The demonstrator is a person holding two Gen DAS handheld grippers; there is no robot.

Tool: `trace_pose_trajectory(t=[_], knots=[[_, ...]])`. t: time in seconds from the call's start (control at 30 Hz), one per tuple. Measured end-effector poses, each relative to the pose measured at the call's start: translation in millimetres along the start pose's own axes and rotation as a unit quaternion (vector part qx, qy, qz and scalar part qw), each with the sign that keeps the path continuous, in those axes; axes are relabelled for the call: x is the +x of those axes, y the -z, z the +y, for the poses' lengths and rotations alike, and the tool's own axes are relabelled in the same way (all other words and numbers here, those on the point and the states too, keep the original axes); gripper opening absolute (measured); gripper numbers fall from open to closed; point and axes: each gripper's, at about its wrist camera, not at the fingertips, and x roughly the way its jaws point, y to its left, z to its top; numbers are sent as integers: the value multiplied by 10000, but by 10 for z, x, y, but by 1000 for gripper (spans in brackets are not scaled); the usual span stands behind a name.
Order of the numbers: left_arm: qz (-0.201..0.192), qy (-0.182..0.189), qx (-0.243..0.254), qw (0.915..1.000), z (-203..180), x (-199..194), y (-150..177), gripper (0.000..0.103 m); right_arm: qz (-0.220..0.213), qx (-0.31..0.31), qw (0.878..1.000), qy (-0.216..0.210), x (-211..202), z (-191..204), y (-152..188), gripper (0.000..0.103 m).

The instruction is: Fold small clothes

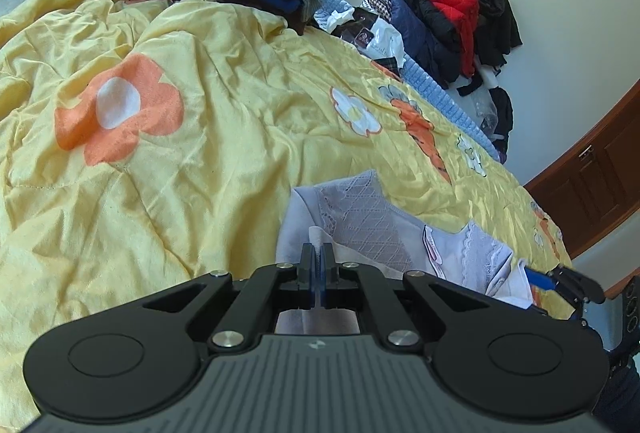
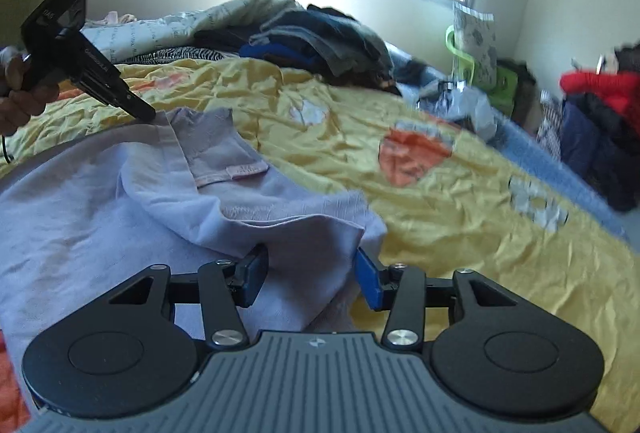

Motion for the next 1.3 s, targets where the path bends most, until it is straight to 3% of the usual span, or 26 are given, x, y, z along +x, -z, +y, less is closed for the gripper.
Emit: trace_pose_trajectory(t=[0.13, 0.23, 0.3, 0.37, 0.53, 0.67, 0.73, 0.77, 0.93, 1.03, 1.13, 1.23, 1.3], knots=[[42, 14, 0, 10000, -7, 27, 16, 2, 95, -128, 9998, -128, 61, 11, -37, 52], [86, 34, 49, 9999, -33, 37, 36, 2, 255, 361, 9982, -410, 144, -127, -52, 51], [116, 53, 68, 9999, -37, 44, 42, 2, 217, 829, 9947, -561, 139, -251, -60, 23], [127, 55, 62, 9999, -33, 47, 40, 2, 103, 1254, 9901, -621, 109, -376, -43, 14], [182, 74, 118, 9997, -47, 72, 46, 2, 156, 2012, 9762, -793, 157, -582, 89, 14], [219, 68, 233, 9995, -85, 86, 58, 2, 259, 2503, 9614, -1111, 265, -652, 186, 23], [261, 65, 339, 9991, -115, 88, 63, 2, 181, 2664, 9554, -1261, 272, -666, 194, 19], [272, 39, 390, 9989, -136, 92, 67, 2, 162, 2726, 9529, -1322, 271, -672, 195, 8], [255, 8, 432, 9987, -157, 105, 56, 2, 146, 2821, 9497, -1350, 227, -670, 185, 8], [201, -195, 566, 9980, -218, 126, 65, 2, 100, 2994, 9448, -1329, 202, -692, 198, 7], [-46, -615, 856, 9944, -370, 63, 50, 2, -14, 3236, 9367, -1337, 149, -714, 211, 7], [-487, -197, 902, 9945, -432, -235, -42, 1, -518, 3711, 9146, -1522, -82, -851, 228, 7], [-763, -190, 881, 9930, -410, -363, -97, 1, -715, 3928, 9051, -1464, -191, -964, 283, 7]])
